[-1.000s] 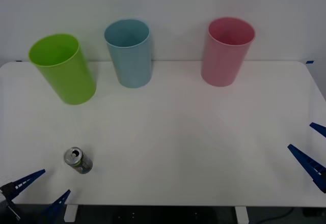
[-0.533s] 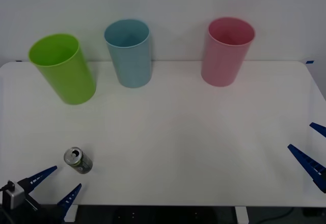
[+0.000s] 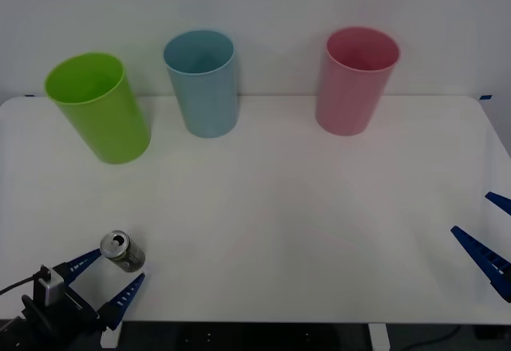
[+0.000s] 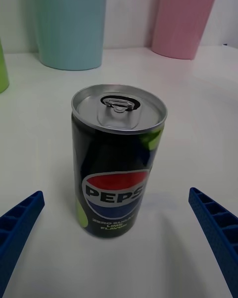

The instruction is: Grasp the object on the table and drop it into the matching bin: aluminum can to the light blue bin, PET bottle to the pink bin.

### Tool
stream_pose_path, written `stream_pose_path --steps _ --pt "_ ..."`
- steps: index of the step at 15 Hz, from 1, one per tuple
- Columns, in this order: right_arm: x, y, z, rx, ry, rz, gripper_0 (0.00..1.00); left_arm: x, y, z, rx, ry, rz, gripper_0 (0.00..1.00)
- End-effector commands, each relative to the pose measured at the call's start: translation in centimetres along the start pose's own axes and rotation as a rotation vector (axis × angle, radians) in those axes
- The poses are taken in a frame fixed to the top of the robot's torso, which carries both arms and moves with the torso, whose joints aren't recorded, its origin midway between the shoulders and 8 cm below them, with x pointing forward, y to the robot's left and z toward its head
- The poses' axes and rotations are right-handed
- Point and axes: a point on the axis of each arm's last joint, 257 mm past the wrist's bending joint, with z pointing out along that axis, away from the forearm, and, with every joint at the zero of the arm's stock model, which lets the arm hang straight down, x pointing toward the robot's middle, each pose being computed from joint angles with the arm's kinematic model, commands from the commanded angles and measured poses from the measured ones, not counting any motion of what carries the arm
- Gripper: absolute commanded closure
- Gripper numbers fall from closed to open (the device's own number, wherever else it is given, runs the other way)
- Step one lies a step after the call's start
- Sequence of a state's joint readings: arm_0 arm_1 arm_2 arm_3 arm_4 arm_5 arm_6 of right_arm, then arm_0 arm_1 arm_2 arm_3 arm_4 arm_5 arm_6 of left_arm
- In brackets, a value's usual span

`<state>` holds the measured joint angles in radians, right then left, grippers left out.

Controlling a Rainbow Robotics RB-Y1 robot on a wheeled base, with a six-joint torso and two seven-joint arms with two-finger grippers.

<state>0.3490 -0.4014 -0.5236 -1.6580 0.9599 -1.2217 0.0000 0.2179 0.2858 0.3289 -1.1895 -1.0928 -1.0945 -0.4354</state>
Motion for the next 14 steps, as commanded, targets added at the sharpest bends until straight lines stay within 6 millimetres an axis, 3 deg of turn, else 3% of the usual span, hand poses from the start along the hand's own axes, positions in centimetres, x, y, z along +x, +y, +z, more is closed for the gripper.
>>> stream_pose_path --steps 1,6,14 --pt "0.0 0.0 0.0 0.0 0.0 0.0 0.0 -0.1 0.2 1.1 0.006 -0.009 -0.001 0.0" --pt "0.0 0.0 0.0 0.0 0.0 0.0 0.0 -0.8 0.3 2.8 0.0 -0.031 -0.009 0.0" --pt "0.0 0.0 0.0 0.0 0.0 0.0 0.0 -1.3 0.1 3.8 -0.003 -0.051 -0.005 0.0"
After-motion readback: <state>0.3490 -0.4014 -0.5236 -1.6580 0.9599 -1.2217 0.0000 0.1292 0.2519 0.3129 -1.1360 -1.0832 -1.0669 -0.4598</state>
